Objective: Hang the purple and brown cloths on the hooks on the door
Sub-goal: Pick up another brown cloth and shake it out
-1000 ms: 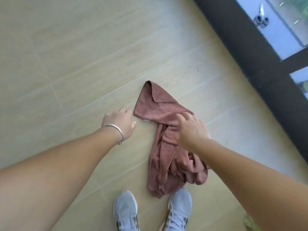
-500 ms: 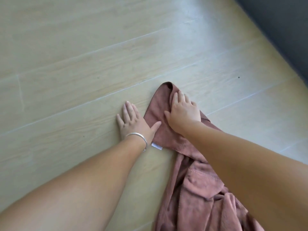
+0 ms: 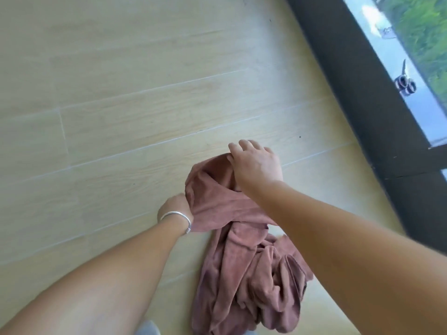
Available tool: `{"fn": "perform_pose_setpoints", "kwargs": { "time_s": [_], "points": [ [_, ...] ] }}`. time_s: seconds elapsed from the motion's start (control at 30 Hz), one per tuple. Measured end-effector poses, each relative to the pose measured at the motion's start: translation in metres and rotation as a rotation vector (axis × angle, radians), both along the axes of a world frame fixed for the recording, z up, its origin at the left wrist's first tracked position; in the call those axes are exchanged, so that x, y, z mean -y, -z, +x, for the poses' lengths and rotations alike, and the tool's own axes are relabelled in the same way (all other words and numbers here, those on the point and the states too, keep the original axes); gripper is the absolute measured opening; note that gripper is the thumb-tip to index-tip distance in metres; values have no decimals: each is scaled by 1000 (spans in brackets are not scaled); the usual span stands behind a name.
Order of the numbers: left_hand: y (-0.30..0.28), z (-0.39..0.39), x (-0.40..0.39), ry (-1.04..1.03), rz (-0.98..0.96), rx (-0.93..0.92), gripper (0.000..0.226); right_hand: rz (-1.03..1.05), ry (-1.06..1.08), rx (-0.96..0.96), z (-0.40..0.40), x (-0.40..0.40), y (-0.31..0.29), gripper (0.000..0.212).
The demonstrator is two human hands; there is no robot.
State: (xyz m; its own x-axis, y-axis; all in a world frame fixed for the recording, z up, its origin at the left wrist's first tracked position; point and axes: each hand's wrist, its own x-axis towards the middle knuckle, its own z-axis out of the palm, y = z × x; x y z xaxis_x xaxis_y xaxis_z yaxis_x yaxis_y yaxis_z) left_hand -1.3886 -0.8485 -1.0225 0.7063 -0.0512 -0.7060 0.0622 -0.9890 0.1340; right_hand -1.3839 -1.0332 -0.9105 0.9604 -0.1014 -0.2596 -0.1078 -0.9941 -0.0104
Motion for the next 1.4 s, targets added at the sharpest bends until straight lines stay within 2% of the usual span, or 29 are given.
{"fn": "perform_pose_setpoints", "kwargs": {
  "time_s": [0.1, 0.27, 0.53, 0.7, 0.8, 1.0, 1.2, 1.4],
  "points": [
    [-64, 0, -45, -9, 107, -77, 18, 17, -36, 4, -7, -16, -65, 32],
    [-190, 25, -132, -110, 162, -9, 13, 34, -37, 6, 2, -42, -179, 33],
    [-381, 98, -254, -136, 109, 328, 25, 158, -88, 138, 54, -117, -335, 31],
    [-478, 118, -322, -224, 2, 481, 22, 226, -136, 225, 76, -167, -393, 33],
    [-515, 111, -358, -235, -62, 607, 21, 265, -170, 264, 78, -191, -415, 32],
    [-528, 43, -413, -55, -119, 839, 30, 314, -228, 196, 36, -214, -418, 26],
    [-470, -64, -432, 24, -64, 674, 28, 322, -233, 73, -69, -227, -348, 27],
    [-359, -194, -441, -4, -34, 419, 25, 309, -217, -155, -213, -245, -232, 31]
  ]
}}
